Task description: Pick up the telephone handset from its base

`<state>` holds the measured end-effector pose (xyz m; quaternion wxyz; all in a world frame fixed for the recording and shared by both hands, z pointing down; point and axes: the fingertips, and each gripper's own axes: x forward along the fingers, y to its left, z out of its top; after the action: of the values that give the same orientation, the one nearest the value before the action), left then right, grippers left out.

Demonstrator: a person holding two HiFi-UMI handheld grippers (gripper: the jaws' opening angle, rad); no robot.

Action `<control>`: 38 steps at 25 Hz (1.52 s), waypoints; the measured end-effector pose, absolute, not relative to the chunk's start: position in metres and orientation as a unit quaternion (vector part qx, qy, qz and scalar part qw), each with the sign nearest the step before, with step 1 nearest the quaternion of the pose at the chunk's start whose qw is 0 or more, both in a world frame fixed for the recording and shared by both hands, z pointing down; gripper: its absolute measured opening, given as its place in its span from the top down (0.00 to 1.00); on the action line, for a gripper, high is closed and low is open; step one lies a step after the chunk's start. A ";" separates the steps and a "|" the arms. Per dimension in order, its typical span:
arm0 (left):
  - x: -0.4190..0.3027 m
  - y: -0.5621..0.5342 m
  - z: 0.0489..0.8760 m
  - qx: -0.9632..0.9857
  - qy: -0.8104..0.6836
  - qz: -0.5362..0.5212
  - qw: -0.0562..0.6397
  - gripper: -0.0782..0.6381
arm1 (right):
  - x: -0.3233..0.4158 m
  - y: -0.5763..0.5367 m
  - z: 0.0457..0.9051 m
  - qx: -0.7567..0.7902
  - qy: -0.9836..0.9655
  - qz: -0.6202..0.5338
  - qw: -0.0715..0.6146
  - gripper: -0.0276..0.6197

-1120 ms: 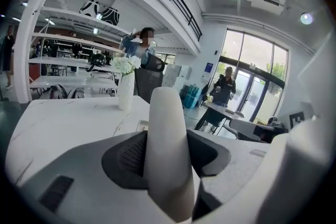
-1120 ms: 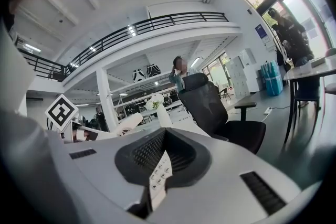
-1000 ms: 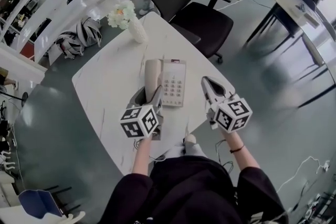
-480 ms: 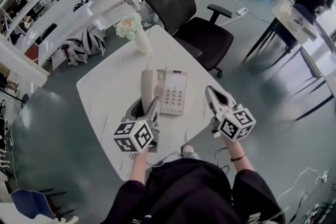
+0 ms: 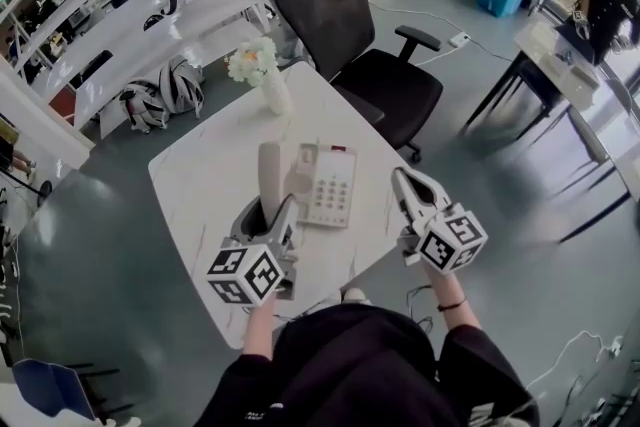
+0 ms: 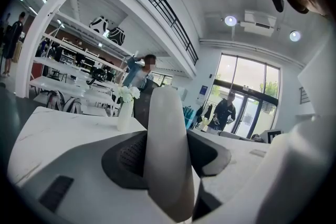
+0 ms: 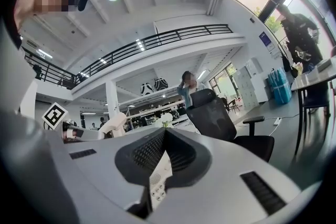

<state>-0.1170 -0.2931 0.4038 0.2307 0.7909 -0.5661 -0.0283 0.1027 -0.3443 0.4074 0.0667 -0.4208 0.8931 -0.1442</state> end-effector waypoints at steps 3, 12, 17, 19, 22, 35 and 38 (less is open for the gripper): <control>-0.122 -0.288 0.398 0.792 -0.566 -0.040 0.223 0.60 | 0.102 -0.343 0.403 -0.420 0.894 -0.139 0.070 0.97; -0.134 -0.278 0.385 0.794 -0.569 -0.072 0.203 0.60 | 0.097 -0.341 0.396 -0.420 0.895 -0.130 0.082 0.97; -0.134 -0.275 0.384 0.794 -0.571 -0.076 0.196 0.60 | 0.095 -0.340 0.397 -0.415 0.897 -0.127 0.080 0.97; -0.135 -0.274 0.384 0.792 -0.573 -0.076 0.196 0.60 | 0.094 -0.341 0.398 -0.418 0.897 -0.123 0.073 0.97; -0.139 -0.273 0.384 0.789 -0.576 -0.078 0.197 0.60 | 0.094 -0.341 0.399 -0.422 0.896 -0.118 0.067 0.97; -0.144 -0.274 0.385 0.782 -0.585 -0.080 0.199 0.60 | 0.098 -0.344 0.400 -0.426 0.894 -0.118 0.069 0.97; -0.143 -0.274 0.384 0.781 -0.586 -0.078 0.200 0.60 | 0.100 -0.345 0.399 -0.427 0.894 -0.118 0.070 0.97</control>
<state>-0.1427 -0.2737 0.3845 0.2001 0.7814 -0.5859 -0.0779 0.1000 -0.3449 0.3987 0.0698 -0.4271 0.8937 -0.1181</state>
